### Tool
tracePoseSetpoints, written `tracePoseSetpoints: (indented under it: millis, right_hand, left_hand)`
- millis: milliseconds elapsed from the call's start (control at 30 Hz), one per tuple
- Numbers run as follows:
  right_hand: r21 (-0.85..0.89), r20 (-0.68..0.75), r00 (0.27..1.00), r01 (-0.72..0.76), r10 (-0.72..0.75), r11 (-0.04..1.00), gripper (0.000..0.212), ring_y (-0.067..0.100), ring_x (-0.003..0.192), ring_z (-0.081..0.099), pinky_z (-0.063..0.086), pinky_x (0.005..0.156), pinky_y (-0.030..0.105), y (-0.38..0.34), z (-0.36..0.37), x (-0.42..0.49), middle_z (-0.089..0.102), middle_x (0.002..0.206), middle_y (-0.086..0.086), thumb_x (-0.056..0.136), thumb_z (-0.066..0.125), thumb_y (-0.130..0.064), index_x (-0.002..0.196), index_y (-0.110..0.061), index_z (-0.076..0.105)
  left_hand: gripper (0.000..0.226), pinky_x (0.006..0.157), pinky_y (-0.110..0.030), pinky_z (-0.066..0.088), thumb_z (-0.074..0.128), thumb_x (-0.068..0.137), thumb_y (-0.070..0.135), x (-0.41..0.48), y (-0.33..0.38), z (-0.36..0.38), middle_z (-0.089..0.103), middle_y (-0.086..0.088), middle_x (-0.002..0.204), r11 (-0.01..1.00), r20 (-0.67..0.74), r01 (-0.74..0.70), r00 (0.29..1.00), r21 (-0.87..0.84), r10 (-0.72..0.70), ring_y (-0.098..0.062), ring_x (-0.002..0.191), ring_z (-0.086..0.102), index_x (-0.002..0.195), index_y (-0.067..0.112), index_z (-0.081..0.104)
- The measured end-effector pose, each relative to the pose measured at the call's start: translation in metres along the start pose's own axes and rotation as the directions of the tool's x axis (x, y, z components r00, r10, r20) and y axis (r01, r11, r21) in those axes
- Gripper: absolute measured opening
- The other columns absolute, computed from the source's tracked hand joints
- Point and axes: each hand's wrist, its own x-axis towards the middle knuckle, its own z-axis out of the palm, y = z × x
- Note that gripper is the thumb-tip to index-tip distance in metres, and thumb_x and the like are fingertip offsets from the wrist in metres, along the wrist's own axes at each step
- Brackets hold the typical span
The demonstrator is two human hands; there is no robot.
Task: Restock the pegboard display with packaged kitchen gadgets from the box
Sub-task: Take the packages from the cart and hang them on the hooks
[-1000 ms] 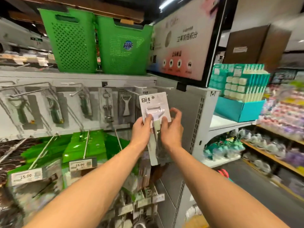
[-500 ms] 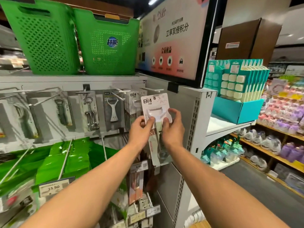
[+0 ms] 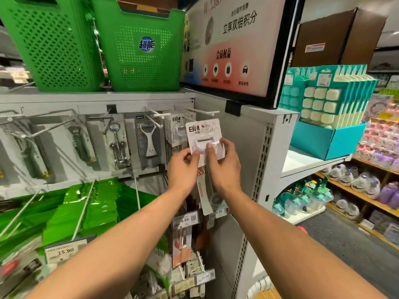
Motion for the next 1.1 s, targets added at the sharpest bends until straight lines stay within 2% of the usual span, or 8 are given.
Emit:
tracePoseSetpoints:
  millis: [167, 367, 467, 600, 767, 900, 1000, 1100]
  right_hand:
    - [-0.021, 0.046, 0.999, 0.009, -0.008, 1.000, 0.061, 0.016, 0.129, 0.052, 0.039, 0.098, 0.026, 0.010, 0.023, 0.019, 0.053, 0.142, -0.003, 0.095, 0.063, -0.056, 0.147, -0.031, 0.045]
    - [-0.052, 0.079, 0.997, -0.006, 0.010, 0.999, 0.062, 0.018, 0.133, 0.050, 0.036, 0.099, 0.024, 0.017, 0.053, 0.051, 0.054, 0.144, 0.001, 0.097, 0.062, -0.052, 0.149, -0.026, 0.044]
    - [-0.038, 0.091, 0.995, -0.029, 0.033, 0.999, 0.063, 0.019, 0.133, 0.050, 0.037, 0.101, 0.024, 0.023, 0.073, 0.067, 0.054, 0.145, 0.003, 0.097, 0.064, -0.050, 0.151, -0.025, 0.043]
    - [-0.054, 0.102, 0.992, -0.066, 0.071, 0.996, 0.063, 0.026, 0.123, 0.058, 0.045, 0.102, 0.031, 0.030, 0.097, 0.086, 0.060, 0.136, 0.009, 0.096, 0.064, -0.052, 0.151, -0.027, 0.044]
    - [0.012, 0.121, 0.985, -0.128, 0.126, 0.992, 0.060, 0.021, 0.125, 0.059, 0.042, 0.100, 0.023, 0.031, 0.109, 0.097, 0.062, 0.138, 0.006, 0.095, 0.069, -0.048, 0.148, -0.027, 0.052]
    - [-0.029, 0.064, 0.993, -0.101, 0.103, 0.994, 0.048, 0.019, 0.115, 0.064, 0.045, 0.093, 0.021, 0.025, 0.102, 0.084, 0.069, 0.124, 0.005, 0.098, 0.064, -0.047, 0.138, -0.020, 0.061]
    - [-0.099, 0.053, 0.993, -0.104, 0.109, 0.990, 0.045, 0.023, 0.118, 0.063, 0.048, 0.101, 0.032, 0.017, 0.080, 0.064, 0.069, 0.126, 0.007, 0.100, 0.059, -0.046, 0.133, -0.015, 0.063]
    - [-0.111, 0.022, 0.990, -0.137, 0.140, 0.984, 0.036, 0.021, 0.112, 0.066, 0.046, 0.094, 0.026, 0.006, 0.049, 0.038, 0.073, 0.118, 0.003, 0.102, 0.057, -0.040, 0.124, -0.014, 0.068]
  left_hand:
    - [0.020, 0.073, -0.027, 0.051, 0.068, 0.102, 0.025, 0.019, -0.011, -0.001, 0.062, 0.006, 0.090, 1.000, -0.091, 0.025, 0.996, 0.001, -0.025, -0.008, 0.079, 0.061, 0.114, 0.018, 0.054]
    - [0.020, 0.083, -0.048, 0.060, 0.059, 0.103, 0.012, 0.053, -0.041, -0.002, 0.065, 0.013, 0.097, 0.990, -0.059, -0.068, 0.995, 0.124, 0.076, -0.019, 0.087, 0.069, 0.112, 0.030, 0.058]
    - [0.027, 0.086, -0.047, 0.060, 0.052, 0.103, 0.007, 0.071, -0.054, -0.004, 0.067, 0.012, 0.102, 0.987, -0.075, -0.045, 0.996, 0.153, 0.057, -0.017, 0.090, 0.069, 0.118, 0.028, 0.061]
    - [0.028, 0.099, -0.047, 0.055, 0.048, 0.106, 0.010, 0.093, -0.069, -0.006, 0.068, 0.002, 0.124, 0.986, -0.084, -0.038, 0.995, 0.163, 0.052, -0.024, 0.113, 0.064, 0.123, 0.026, 0.063]
    - [0.031, 0.086, -0.021, 0.044, 0.048, 0.108, 0.009, 0.113, -0.074, -0.012, 0.068, -0.003, 0.128, 0.978, -0.069, -0.046, 0.996, 0.206, 0.062, -0.006, 0.096, 0.058, 0.130, 0.019, 0.066]
    - [0.033, 0.106, -0.028, 0.041, 0.051, 0.107, 0.015, 0.108, -0.076, -0.015, 0.061, -0.010, 0.135, 0.963, -0.022, -0.005, 1.000, 0.270, 0.011, -0.024, 0.123, 0.058, 0.135, 0.021, 0.066]
    - [0.026, 0.105, -0.032, 0.047, 0.054, 0.105, 0.016, 0.087, -0.063, -0.013, 0.064, -0.008, 0.128, 0.975, 0.031, 0.053, 0.998, 0.217, -0.061, -0.027, 0.121, 0.061, 0.127, 0.020, 0.067]
    - [0.020, 0.093, -0.030, 0.048, 0.056, 0.106, 0.023, 0.060, -0.040, -0.008, 0.068, -0.002, 0.113, 0.977, 0.124, 0.112, 0.983, 0.182, -0.136, -0.023, 0.108, 0.065, 0.121, 0.015, 0.066]
